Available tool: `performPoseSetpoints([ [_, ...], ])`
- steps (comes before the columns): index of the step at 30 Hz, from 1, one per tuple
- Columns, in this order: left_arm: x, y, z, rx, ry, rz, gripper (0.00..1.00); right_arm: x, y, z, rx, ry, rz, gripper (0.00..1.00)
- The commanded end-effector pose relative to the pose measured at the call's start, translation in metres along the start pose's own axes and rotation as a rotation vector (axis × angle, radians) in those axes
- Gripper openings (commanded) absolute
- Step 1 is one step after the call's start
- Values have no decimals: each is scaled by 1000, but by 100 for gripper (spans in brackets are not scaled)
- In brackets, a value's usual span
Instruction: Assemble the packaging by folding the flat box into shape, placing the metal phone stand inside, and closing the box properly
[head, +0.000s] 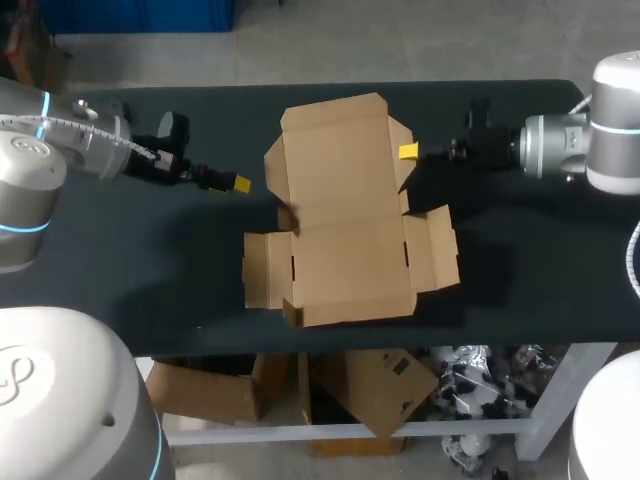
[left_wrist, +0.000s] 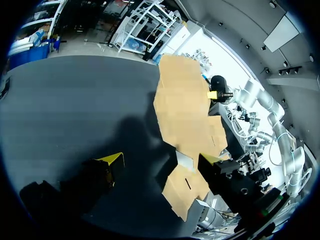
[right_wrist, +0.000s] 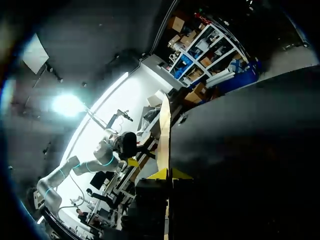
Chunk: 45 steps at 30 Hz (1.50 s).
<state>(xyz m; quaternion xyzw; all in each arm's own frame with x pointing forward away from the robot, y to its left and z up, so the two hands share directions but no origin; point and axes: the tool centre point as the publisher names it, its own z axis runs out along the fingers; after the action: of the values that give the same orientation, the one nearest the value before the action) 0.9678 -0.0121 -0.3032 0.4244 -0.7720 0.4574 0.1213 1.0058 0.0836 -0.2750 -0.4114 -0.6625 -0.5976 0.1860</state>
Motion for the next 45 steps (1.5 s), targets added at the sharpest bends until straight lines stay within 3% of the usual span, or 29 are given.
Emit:
performPoseSetpoints([
  [1,0,0,0,2,0,0,100,1,7,-2,1,18,-10,0],
  [16,0,0,0,2,0,0,100,5,15,6,-25,107,-52,0],
  [35,25,-32,14,133,115,148,100,13,16,11,-81,156,-92,0],
  [45,39,-61,24,186,186,230,100,21,13,7,-134,196,-115,0],
])
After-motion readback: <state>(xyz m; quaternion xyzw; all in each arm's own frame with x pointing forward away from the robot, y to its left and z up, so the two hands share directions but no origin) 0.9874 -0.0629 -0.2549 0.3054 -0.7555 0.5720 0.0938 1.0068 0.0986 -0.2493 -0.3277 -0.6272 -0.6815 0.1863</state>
